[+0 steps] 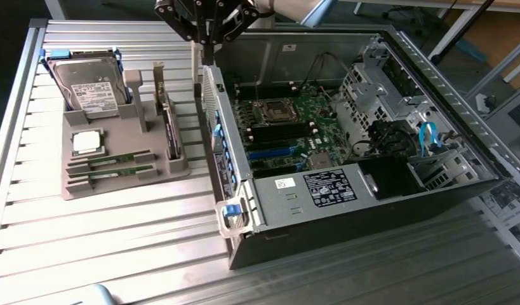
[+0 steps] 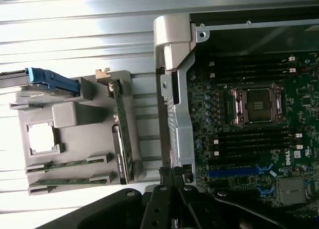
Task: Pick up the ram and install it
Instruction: 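Reach for the ram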
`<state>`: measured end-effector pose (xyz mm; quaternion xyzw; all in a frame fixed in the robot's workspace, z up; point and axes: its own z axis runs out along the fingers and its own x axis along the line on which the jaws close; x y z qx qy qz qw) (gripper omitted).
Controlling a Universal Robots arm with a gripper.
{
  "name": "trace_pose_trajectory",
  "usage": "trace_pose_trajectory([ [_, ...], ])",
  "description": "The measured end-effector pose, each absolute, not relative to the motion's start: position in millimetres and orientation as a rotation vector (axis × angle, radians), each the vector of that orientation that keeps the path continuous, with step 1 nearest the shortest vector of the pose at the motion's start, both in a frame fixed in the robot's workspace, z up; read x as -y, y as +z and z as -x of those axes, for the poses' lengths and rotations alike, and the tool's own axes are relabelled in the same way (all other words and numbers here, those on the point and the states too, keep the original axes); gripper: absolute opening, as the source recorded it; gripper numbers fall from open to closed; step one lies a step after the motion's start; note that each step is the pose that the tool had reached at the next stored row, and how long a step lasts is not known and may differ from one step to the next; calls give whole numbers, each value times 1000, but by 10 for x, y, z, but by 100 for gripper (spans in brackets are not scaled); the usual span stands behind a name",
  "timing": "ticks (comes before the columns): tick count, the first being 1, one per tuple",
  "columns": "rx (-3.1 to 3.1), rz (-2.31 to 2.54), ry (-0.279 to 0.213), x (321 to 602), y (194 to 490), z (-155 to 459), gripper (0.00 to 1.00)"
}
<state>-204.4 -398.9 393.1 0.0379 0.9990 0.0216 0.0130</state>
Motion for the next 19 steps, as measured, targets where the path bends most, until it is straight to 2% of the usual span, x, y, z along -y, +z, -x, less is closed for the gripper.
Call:
trace_pose_trajectory([
  [19, -3113, -118, 67, 3989, 3929, 2258, 11],
])
